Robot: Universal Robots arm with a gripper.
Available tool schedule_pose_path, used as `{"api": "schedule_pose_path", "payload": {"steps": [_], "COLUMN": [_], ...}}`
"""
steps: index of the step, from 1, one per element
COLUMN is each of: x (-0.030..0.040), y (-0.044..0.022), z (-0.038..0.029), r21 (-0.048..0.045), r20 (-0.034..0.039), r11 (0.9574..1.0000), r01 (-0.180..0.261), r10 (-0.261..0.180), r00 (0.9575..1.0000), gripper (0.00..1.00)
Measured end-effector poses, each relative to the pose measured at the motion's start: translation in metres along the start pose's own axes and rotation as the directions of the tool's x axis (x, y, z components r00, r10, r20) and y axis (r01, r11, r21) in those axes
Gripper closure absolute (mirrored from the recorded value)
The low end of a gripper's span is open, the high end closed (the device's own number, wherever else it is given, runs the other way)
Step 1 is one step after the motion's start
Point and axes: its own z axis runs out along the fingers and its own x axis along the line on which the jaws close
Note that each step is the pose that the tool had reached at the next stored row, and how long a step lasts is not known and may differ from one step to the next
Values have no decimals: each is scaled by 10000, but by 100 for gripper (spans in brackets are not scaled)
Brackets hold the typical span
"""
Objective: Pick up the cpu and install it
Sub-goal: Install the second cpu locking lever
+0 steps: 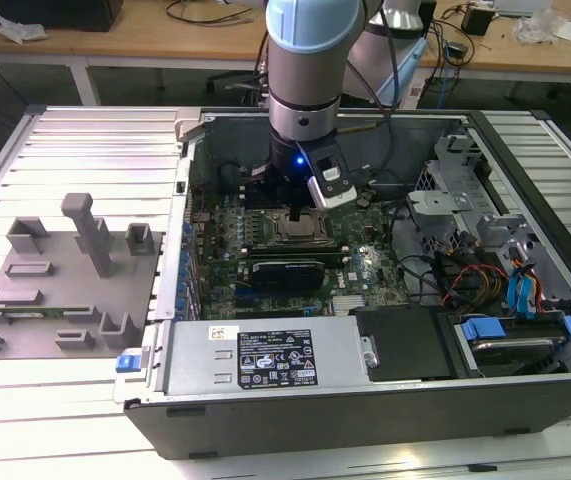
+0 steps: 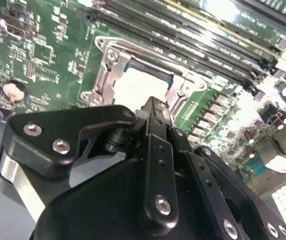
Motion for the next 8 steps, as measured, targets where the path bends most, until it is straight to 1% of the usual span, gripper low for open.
{"api": "schedule_pose_path", "payload": {"steps": [1,2,8], "x": [-40,-58,-64], "y": [5,6,8], "z": [1,2,2], "r21": [18,22,23], "r20": [3,3,3], "r11": [10000,10000,10000], "r01": [-17,-24,-25], "r10": [17,24,25], "r00": [10000,10000,10000], "gripper": [89,89,89]}}
